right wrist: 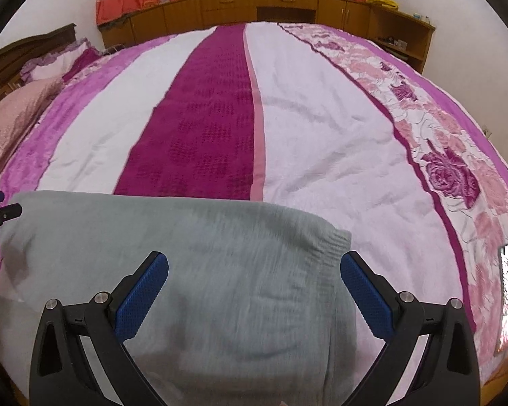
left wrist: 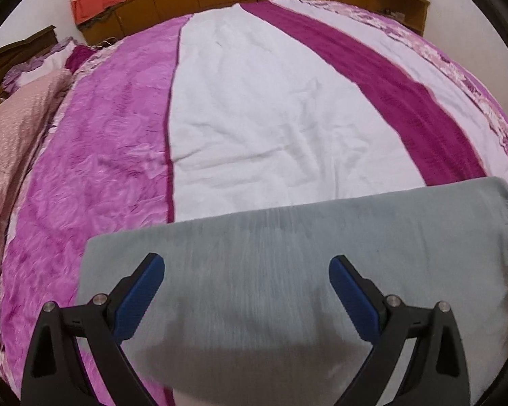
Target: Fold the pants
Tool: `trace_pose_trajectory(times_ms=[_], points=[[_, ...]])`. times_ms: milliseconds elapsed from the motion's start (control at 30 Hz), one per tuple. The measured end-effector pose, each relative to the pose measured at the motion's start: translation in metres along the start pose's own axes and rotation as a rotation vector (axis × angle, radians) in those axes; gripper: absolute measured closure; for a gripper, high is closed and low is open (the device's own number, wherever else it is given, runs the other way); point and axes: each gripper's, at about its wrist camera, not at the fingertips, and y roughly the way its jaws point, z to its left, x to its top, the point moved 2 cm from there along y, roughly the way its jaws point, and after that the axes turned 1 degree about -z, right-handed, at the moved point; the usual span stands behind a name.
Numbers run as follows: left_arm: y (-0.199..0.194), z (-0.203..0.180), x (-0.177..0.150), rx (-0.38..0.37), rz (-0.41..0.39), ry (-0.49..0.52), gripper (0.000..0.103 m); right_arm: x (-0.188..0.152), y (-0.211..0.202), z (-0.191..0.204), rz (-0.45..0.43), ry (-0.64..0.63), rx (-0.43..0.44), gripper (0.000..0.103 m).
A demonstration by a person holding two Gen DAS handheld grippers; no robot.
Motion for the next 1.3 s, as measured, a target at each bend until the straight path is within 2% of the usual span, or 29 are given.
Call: trace_pose_trajectory(times_ms=[367,500,733,933,1000,1100,1133,1167,1200,1233,1267,1300], points=[[0.066,0.008,0.014,-0.01,0.045,0.049,0.002,0.003,0.058,-0.002,0.076,-0.067,-0.013,0.004],[0.084,0.015,0.013,-0.062,0.058,0.023,0.0,0.0,0.067,0.002,0.054,-0.115,-0.017,0.004],[0.095,0.021,0.013,-0.13,0.061,0.024,0.0,0.0,0.077,0.0,0.029,-0.095,0.028,0.003],[0.098,0.02,0.017,-0.132,0.055,0.041,0.001,0.001,0.079,0.002,0.026,-0.099,0.029,0.003],[0.097,0.02,0.016,-0.129,0.046,0.037,0.003,0.002,0.08,0.002,0.035,-0.103,0.032,0.003],[0.088,0.014,0.012,-0.136,0.03,0.038,0.019,0.005,0.079,0.002,0.051,-0.107,0.036,0.005],[0.083,0.011,0.011,-0.136,0.023,0.046,0.03,0.006,0.078,0.003,0.053,-0.112,0.038,0.007],[0.079,0.008,0.01,-0.129,0.015,0.055,0.041,0.006,0.075,0.004,0.054,-0.118,0.044,0.014],[0.075,0.005,0.008,-0.121,0.011,0.06,0.048,0.006,0.073,0.005,0.052,-0.122,0.046,0.024],[0.071,0.002,0.008,-0.119,0.006,0.062,0.066,0.006,0.07,0.007,0.05,-0.128,0.048,0.032],[0.067,0.0,0.007,-0.118,0.003,0.06,0.083,0.005,0.065,0.009,0.045,-0.138,0.052,0.05],[0.064,-0.001,0.006,-0.112,0.001,0.058,0.089,0.005,0.061,0.011,0.04,-0.146,0.048,0.066]])
